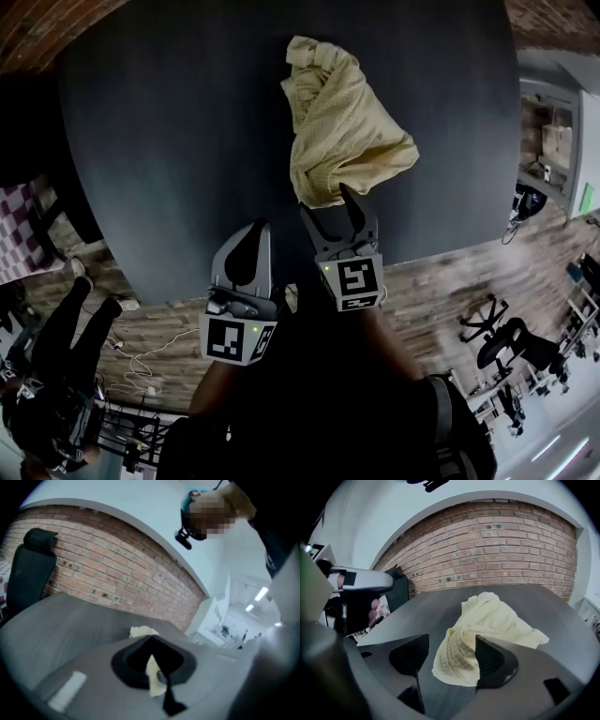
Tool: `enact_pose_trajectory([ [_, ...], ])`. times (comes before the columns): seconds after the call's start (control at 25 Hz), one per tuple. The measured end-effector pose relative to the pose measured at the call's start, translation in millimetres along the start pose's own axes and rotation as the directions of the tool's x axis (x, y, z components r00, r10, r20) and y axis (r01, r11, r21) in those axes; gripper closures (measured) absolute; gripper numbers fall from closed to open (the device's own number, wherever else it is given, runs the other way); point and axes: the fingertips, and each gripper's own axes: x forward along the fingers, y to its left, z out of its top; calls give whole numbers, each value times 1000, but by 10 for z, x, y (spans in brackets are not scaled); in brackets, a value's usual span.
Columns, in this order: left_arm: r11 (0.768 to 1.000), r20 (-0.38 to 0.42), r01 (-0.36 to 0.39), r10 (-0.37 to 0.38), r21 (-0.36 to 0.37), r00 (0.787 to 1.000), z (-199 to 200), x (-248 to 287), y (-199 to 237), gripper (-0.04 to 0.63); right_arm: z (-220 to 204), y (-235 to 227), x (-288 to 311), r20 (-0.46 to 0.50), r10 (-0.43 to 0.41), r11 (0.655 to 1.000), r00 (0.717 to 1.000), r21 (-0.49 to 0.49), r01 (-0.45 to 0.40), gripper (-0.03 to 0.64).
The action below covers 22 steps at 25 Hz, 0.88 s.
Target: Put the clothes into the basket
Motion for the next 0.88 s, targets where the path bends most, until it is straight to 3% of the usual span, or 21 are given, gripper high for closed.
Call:
enact_pose_trajectory([
  [0.4,999,-2,-26,26,-44,1000,-43,13,149,590,-459,-92,510,-185,-20,999,983,-31,15,305],
  [0.76,998,0,-30,30,-52,1000,-50,6,168,591,-504,-151,592,-225,-74,993,972,-102,52,308],
  [0.88,998,-2,-32,32,-59,1000,-56,-5,160,591,-517,-197,564,-233,-95,989,968,-134,65,359],
])
